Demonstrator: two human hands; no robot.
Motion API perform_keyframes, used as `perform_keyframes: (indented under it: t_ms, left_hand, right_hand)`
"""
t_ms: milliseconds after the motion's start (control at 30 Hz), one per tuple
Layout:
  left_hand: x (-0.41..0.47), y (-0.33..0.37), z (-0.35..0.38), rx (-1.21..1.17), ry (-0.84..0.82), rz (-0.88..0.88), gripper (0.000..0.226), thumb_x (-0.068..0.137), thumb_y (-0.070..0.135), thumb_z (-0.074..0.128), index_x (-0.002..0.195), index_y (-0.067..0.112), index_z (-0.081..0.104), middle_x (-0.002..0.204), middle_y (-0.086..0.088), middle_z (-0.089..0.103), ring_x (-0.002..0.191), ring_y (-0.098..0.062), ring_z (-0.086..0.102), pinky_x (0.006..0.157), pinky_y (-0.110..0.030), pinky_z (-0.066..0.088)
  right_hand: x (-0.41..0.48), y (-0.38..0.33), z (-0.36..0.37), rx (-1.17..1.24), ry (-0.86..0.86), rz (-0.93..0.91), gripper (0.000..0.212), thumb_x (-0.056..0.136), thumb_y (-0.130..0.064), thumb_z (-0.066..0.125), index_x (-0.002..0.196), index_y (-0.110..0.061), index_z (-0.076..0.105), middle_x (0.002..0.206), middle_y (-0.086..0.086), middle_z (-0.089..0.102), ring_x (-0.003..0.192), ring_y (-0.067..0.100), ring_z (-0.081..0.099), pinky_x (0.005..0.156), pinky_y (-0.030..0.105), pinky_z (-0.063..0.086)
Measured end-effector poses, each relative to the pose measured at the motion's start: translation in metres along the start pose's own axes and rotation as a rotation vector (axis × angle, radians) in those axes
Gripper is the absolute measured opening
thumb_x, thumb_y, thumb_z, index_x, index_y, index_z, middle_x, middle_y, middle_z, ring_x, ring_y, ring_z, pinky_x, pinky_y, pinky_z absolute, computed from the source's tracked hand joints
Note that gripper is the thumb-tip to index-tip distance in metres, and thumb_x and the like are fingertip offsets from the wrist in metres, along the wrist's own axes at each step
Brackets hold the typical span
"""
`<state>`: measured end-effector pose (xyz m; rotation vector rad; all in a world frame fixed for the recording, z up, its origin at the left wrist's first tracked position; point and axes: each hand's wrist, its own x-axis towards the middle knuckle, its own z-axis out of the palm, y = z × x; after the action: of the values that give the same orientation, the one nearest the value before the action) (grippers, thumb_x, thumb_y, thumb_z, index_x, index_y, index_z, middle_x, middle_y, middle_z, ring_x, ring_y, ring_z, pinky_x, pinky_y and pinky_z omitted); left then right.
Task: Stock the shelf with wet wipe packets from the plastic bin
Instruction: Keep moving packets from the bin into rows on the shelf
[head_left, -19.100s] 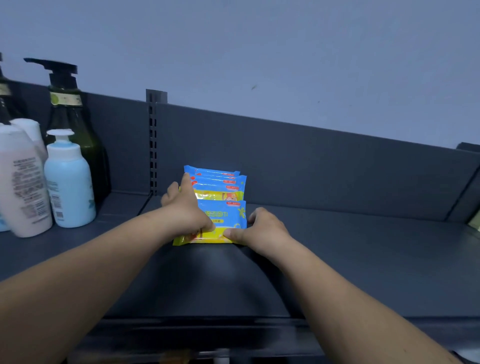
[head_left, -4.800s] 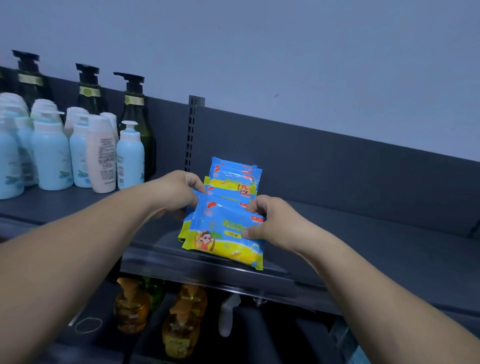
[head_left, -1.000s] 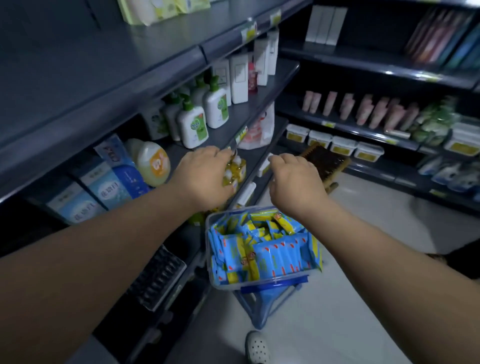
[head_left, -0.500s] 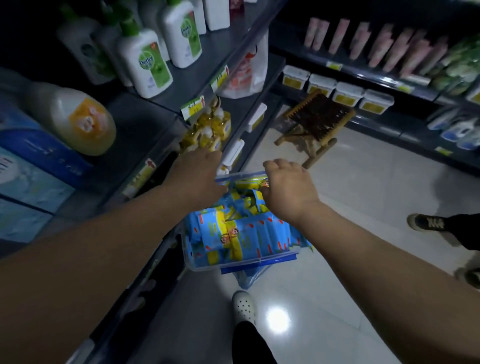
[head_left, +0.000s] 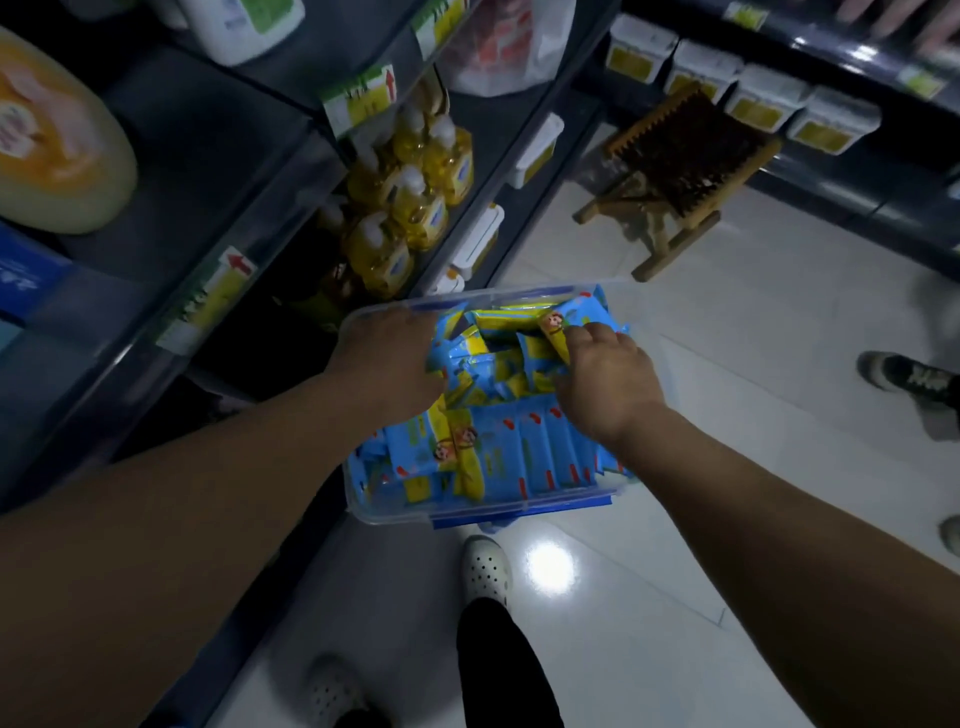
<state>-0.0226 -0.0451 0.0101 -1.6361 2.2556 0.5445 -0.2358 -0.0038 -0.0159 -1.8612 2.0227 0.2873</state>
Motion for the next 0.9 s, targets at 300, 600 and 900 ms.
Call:
perform_keyframes:
  t_ms: [300,600,900]
  left_hand:
    - [0.038,-0.012,0.052,0.032,-0.133,-0.057,0.082,0.087,0.048,0.061,0.15,0.016,0.019,0.152,-0.009,0.028,0.139,-0.03,0.029,0.113,-0.042,0.029]
    - [0.052,-0.023,0.086,0.088,-0.241,-0.134,0.077,0.09,0.047,0.057,0.15,0.014,0.02,0.15,-0.011,0.032,0.136,-0.031,0.034,0.11,-0.043,0.032]
    - [0.05,-0.016,0.091,0.032,-0.194,-0.142,0.028,0.087,0.032,0.066,0.098,0.013,0.049,0.119,-0.011,0.054,0.109,-0.03,0.053,0.088,-0.041,0.047]
  right_hand:
    - [0.054,0.022,0.038,-0.005,0.005,0.099,0.07,0.09,-0.037,0.056,0.148,-0.012,0.024,0.153,0.017,0.023,0.139,0.039,0.024,0.11,0.045,0.029]
    - [0.08,0.026,0.066,-0.092,-0.022,0.24,0.077,0.09,-0.033,0.058,0.15,-0.015,0.014,0.157,0.016,0.014,0.135,0.04,0.029,0.106,0.047,0.03]
    - [0.087,0.024,0.055,-0.004,0.149,0.308,0.072,0.084,-0.027,0.066,0.142,-0.009,0.028,0.131,0.016,0.044,0.12,0.035,0.041,0.096,0.042,0.036]
